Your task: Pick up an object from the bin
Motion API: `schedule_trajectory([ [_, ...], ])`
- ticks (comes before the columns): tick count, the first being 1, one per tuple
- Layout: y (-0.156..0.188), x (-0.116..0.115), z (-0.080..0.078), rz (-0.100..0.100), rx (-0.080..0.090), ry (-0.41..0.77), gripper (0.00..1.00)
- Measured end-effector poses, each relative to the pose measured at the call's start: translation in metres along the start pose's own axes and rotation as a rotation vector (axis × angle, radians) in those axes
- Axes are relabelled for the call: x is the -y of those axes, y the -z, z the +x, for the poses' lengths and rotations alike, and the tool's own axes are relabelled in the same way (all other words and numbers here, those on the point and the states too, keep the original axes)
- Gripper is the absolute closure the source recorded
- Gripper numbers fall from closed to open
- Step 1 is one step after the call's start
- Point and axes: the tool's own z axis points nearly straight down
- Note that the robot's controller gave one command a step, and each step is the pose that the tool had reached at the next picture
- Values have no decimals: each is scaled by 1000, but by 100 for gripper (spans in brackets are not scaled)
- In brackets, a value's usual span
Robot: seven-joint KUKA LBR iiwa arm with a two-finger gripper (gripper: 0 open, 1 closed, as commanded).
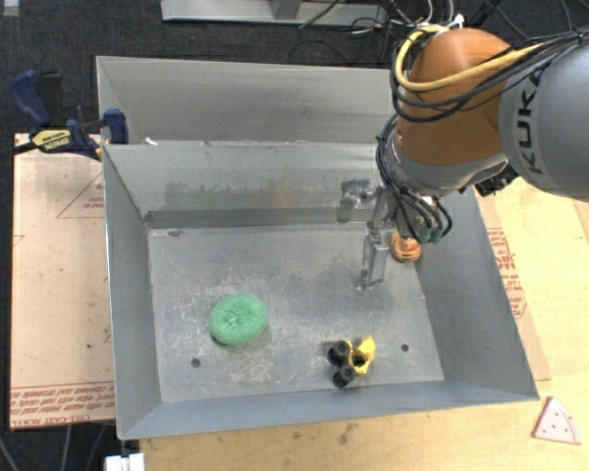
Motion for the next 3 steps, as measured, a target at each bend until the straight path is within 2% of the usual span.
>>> schedule_trajectory([
  [1, 5, 0, -1, 0, 8, 0, 0],
  [2, -64, 17, 44, 0, 10, 59, 0],
  [3, -62, 38, 102, 1, 3, 150, 0],
])
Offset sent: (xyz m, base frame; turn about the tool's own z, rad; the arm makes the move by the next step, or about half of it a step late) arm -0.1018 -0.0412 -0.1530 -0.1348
